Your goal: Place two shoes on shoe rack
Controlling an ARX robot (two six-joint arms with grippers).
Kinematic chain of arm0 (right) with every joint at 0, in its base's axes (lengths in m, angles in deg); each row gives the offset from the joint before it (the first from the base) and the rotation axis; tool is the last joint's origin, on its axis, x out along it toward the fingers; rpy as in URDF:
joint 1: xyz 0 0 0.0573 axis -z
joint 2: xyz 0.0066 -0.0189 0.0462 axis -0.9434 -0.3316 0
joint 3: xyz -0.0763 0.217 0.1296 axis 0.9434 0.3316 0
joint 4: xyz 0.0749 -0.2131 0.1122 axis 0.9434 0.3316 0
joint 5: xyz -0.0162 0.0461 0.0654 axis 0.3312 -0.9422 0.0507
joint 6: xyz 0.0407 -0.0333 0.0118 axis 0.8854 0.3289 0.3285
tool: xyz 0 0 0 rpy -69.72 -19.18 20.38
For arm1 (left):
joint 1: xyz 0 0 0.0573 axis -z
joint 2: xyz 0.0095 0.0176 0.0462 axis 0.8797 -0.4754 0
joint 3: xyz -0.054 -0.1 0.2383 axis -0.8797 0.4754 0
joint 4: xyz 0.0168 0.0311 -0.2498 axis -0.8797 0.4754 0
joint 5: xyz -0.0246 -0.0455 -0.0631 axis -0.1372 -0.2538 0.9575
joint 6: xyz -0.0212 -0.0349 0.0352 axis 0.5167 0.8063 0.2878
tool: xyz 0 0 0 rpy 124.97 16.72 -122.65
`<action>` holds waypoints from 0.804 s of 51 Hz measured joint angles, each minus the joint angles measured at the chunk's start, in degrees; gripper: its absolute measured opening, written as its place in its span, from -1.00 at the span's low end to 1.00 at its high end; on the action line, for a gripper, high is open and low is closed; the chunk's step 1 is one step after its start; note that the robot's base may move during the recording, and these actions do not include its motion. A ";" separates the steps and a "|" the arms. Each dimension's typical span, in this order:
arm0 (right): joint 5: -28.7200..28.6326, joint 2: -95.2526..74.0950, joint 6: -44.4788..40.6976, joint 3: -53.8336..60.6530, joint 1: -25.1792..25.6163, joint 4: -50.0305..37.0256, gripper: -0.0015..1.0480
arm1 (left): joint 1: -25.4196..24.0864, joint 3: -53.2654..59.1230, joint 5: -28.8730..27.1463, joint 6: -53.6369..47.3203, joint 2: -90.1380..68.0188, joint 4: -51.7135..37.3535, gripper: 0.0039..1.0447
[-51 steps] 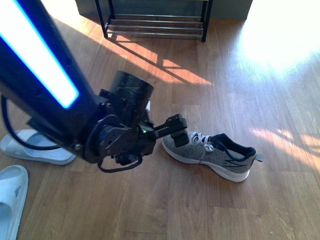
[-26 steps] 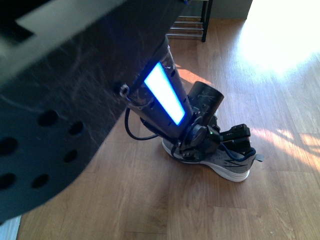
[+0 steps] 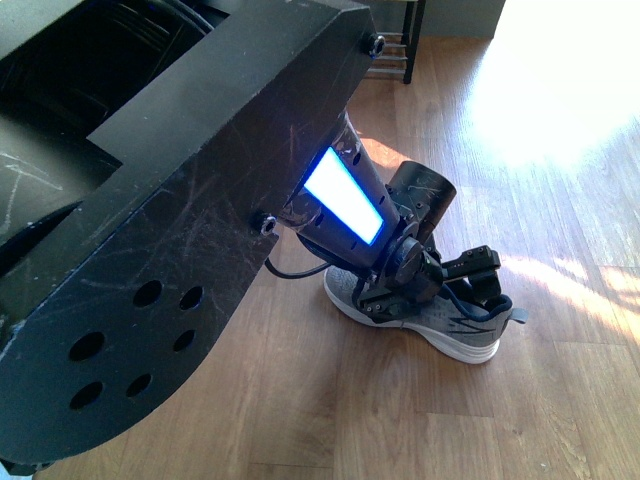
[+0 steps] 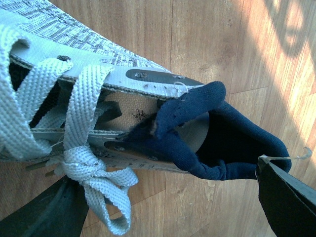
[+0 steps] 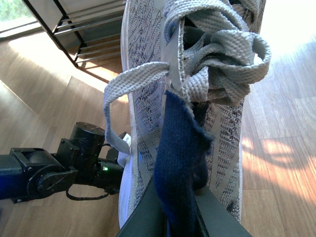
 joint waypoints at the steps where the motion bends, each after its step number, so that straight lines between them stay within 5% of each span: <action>1: 0.00 0.00 0.00 0.00 0.00 0.00 -0.96 | 0.00 0.00 0.00 0.00 0.00 0.04 0.83; 33: 0.00 0.00 0.00 0.00 0.00 0.00 -0.96 | 0.02 -0.59 -1.29 0.48 -0.17 1.20 0.83; 41: -0.02 0.00 -0.02 0.00 0.00 0.00 -0.96 | 1.20 -22.21 -18.10 6.97 -11.13 19.78 0.83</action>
